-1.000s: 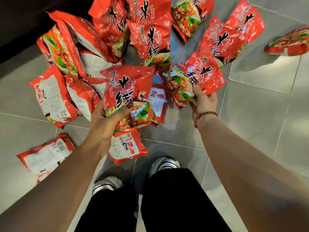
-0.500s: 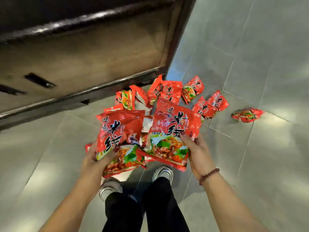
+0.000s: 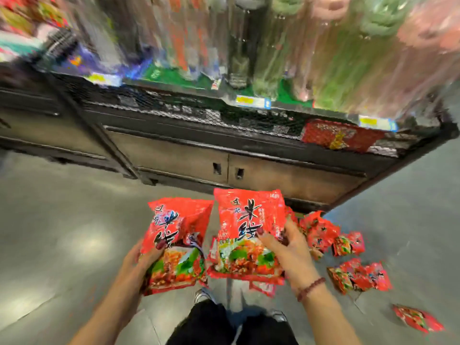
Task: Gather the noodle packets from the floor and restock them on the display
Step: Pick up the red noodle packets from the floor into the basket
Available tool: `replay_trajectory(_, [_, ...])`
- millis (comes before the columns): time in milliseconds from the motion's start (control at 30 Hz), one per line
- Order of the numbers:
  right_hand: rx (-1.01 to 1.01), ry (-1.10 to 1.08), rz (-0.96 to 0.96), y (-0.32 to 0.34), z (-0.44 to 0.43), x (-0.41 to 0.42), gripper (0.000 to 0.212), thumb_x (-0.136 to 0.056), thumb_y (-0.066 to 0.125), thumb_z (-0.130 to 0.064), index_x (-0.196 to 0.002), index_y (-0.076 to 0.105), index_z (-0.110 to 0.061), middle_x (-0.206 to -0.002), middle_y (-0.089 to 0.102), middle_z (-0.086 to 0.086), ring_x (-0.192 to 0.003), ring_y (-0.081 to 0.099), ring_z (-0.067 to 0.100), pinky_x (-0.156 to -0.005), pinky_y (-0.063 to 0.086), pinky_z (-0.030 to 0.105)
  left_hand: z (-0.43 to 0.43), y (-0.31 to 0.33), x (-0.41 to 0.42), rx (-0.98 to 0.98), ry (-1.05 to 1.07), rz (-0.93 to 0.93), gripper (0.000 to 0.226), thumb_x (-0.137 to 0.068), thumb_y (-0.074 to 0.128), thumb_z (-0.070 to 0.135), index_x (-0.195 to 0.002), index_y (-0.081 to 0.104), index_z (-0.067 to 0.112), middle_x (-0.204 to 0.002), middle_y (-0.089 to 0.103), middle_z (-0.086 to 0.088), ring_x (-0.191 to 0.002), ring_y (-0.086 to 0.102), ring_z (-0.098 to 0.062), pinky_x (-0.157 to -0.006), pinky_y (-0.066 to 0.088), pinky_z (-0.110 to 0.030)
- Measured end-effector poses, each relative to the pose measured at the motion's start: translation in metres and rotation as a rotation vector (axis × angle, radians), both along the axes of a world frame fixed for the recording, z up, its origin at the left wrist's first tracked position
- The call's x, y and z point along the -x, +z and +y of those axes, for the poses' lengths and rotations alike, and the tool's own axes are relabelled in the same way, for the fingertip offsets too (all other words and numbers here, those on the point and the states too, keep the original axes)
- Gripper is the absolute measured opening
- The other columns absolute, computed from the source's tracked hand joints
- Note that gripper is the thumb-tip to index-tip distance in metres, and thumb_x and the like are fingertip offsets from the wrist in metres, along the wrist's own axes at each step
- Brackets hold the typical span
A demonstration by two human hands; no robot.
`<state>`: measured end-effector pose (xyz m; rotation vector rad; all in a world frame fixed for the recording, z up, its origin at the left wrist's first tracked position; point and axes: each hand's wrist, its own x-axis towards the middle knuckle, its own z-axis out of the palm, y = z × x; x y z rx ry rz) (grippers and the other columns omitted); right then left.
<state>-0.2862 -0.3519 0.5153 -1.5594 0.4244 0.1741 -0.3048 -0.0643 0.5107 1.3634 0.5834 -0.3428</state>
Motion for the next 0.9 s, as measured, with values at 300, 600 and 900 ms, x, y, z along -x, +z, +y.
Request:
replay_trajectory(300, [-0.047, 0.363, 0.006, 0.044, 0.151, -0.044, 0.028, -0.082, 0.073, -0.008, -0.107, 0.065, -0.017, -0.098, 0.074, 0.001, -0.094, 0.070, 0.021, -0.085, 0.056, 0.044, 0.121, 0.042, 0.053, -0.048, 0.457, -0.096, 0.028, -0.085, 0.062, 0.012, -0.113, 0.060, 0.013, -0.098, 0.072, -0.016, -0.070, 0.070, -0.025, -0.052, 0.056, -0.032])
replay_trajectory(600, [-0.058, 0.773, -0.010, 0.070, 0.284, -0.088, 0.025, -0.086, 0.068, -0.013, -0.110, 0.061, -0.018, -0.102, 0.073, 0.003, -0.087, 0.072, 0.017, -0.072, 0.059, 0.030, 0.179, 0.053, 0.095, -0.046, 0.928, -0.152, 0.061, -0.057, 0.082, 0.031, -0.114, 0.062, 0.024, -0.101, 0.074, -0.011, -0.075, 0.072, -0.027, -0.065, 0.057, -0.038])
replay_trajectory(900, [-0.074, 0.973, -0.018, 0.065, 0.421, -0.156, 0.050, -0.084, 0.069, -0.026, -0.127, 0.045, -0.028, -0.119, 0.063, -0.002, -0.102, 0.068, 0.019, -0.085, 0.058, 0.043, 0.256, 0.048, 0.057, -0.105, 1.263, -0.141, 0.029, -0.084, 0.068, 0.014, -0.110, 0.060, 0.025, -0.097, 0.072, -0.007, -0.067, 0.071, -0.021, -0.063, 0.056, -0.036])
